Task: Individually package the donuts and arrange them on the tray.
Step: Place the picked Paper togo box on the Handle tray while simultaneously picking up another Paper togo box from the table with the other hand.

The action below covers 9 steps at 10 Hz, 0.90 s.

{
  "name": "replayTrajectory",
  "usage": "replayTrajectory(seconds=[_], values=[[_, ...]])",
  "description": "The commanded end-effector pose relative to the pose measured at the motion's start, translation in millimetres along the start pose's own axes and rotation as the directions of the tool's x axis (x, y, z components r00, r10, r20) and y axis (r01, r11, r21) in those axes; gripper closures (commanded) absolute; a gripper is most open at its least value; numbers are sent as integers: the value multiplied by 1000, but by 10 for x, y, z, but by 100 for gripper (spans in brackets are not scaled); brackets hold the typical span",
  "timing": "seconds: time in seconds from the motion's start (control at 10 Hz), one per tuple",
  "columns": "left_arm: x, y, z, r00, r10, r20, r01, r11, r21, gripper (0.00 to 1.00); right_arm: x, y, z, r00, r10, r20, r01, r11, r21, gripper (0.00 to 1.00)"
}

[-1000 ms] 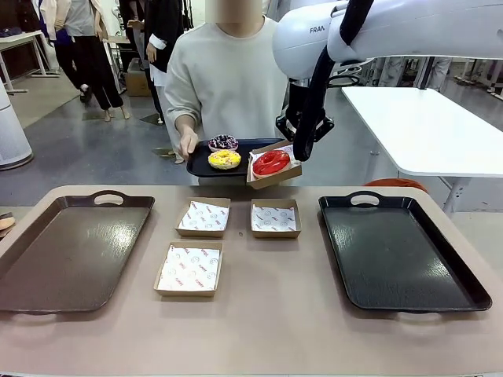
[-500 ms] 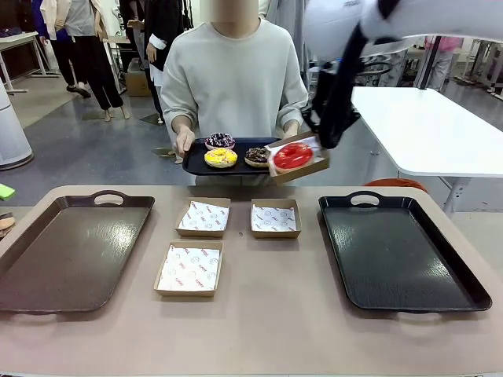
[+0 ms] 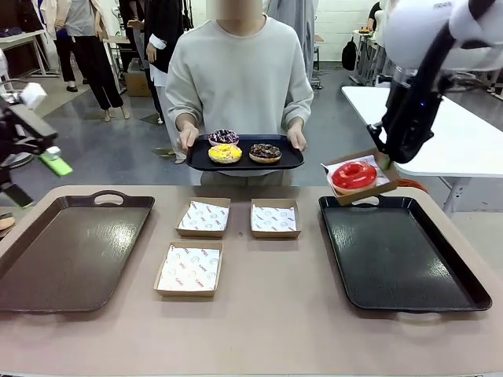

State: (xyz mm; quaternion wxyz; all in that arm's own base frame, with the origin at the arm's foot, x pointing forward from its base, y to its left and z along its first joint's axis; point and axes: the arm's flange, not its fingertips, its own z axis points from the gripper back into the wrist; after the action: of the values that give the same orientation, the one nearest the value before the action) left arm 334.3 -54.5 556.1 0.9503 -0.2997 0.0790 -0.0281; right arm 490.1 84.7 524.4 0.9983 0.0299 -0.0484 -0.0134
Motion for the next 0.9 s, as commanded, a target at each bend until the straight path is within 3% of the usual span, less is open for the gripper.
replayTrajectory(seconds=[0.0, 0.4, 0.7, 0.8], values=[[305, -250, -209, 999, 32, -7, -31, 987, 156, 0, -106, -208, -244, 1000, 2, 19, -3, 997, 81, 99], [730, -621, -855, 998, 33, 44, -43, 966, 257, 0, -297, -576, -623, 999, -44, -5, 45, 993, 109, 99], [911, -538, -1505, 996, 3, 92, -35, 936, 350, 0, -317, -639, -858, 996, -67, -55, 69, 996, 51, 99], [937, -501, -1678, 995, -4, 104, -36, 923, 384, 0, -289, -619, -751, 997, -67, -45, 70, 995, 69, 99]])
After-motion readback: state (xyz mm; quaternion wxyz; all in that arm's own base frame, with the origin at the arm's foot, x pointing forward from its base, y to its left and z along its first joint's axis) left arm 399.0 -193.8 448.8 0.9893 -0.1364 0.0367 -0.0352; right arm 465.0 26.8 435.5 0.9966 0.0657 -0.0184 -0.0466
